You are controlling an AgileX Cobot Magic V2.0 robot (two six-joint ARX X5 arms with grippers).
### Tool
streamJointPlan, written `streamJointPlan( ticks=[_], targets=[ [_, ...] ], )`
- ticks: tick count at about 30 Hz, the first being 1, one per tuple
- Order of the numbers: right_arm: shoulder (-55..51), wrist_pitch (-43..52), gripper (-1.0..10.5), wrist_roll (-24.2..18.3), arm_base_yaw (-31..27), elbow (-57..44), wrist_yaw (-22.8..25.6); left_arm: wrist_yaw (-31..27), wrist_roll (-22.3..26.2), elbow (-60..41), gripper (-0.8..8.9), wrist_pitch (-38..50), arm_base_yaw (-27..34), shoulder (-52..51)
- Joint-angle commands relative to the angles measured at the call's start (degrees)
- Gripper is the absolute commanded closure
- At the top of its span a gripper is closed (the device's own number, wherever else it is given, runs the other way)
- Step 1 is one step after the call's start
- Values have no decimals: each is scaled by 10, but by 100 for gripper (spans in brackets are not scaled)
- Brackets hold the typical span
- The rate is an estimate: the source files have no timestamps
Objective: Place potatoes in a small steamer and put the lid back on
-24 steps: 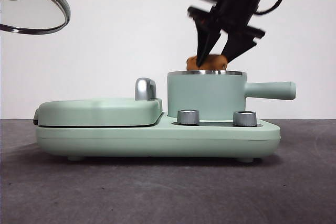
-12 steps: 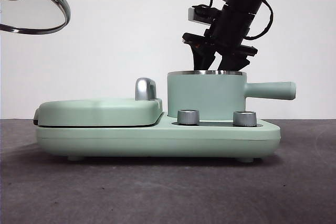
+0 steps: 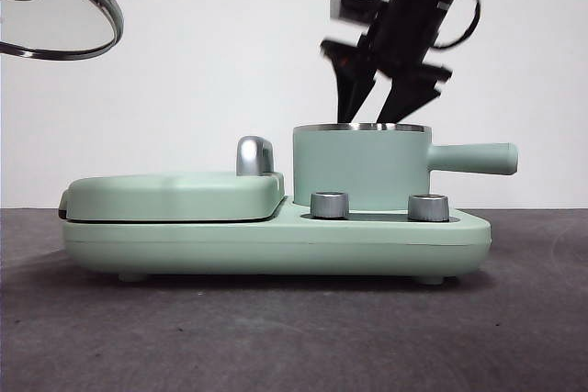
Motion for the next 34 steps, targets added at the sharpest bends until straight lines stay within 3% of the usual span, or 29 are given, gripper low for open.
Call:
streamJointPlan(
  ticks=[1, 5, 11, 16, 25, 29, 34],
  targets=[
    [-54, -20, 660, 12, 10, 19, 0, -2, -2, 11, 801, 16, -1, 1],
    [-159, -36, 661, 15, 24, -16, 32, -2, -2, 11, 801, 15, -1, 1],
    [-401, 93, 661, 86, 54, -277, 48, -2, -2, 11, 801, 15, -1, 0],
    [-522, 131, 661, 111, 79, -402, 87, -2, -2, 11, 801, 13, -1, 1],
    [-672, 131, 661, 132, 147, -545, 149, 9, -10, 11, 801, 29, -3, 9],
    [-714, 129, 661, 133, 183, -582, 179, 47, -16, 11, 801, 74, -11, 40],
    [-734, 103, 661, 140, 214, -595, 200, 51, -17, 11, 801, 147, -36, 101]
  ],
)
